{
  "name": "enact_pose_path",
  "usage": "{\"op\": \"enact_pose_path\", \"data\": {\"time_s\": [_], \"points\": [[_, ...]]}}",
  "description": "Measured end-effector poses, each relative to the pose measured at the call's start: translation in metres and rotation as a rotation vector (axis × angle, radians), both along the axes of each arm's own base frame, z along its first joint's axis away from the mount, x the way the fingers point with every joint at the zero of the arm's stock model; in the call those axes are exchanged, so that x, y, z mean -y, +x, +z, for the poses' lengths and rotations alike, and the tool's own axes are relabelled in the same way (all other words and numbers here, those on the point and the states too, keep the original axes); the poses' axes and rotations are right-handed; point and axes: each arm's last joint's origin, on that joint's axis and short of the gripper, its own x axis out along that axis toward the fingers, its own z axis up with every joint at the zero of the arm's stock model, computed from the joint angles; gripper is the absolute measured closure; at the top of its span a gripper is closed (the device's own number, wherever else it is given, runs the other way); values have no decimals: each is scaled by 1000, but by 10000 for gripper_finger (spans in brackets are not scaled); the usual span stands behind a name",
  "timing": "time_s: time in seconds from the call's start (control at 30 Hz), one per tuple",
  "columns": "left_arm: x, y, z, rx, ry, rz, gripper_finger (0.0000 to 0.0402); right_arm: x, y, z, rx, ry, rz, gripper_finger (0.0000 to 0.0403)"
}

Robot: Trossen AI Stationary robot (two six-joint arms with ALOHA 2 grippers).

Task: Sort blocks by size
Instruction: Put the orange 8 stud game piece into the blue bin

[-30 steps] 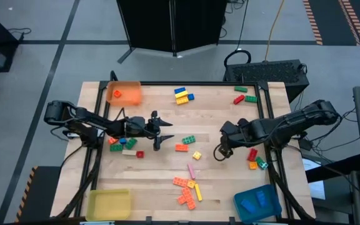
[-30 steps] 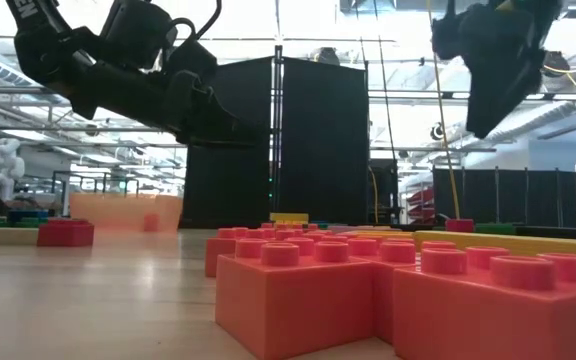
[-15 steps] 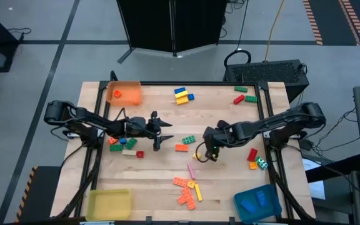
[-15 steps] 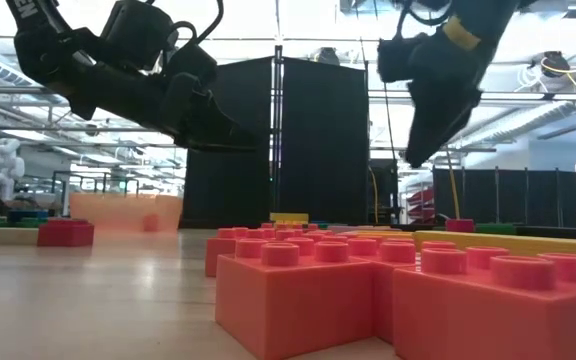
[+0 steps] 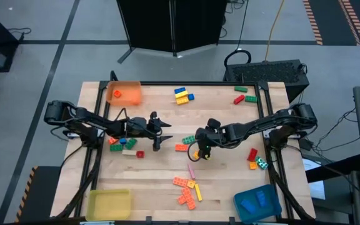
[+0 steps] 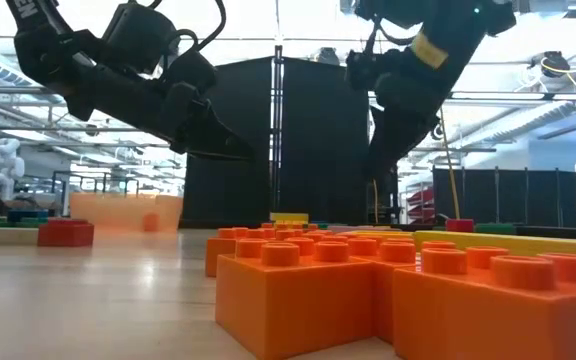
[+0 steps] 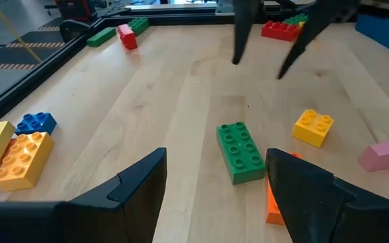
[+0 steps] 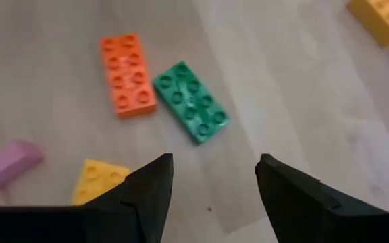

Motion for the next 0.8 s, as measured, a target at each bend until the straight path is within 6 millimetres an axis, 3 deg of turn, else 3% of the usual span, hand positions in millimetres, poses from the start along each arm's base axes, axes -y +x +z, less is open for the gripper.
{"op": "enact_pose_path", "data": {"time_s": [0.47, 0.8], "points": [[2, 0, -1, -14, -4, -6, 148, 22, 14, 8, 124, -38, -12, 198], [11, -6, -14, -209, -27, -29, 148, 35, 14, 8, 125, -49, -33, 198]]}}
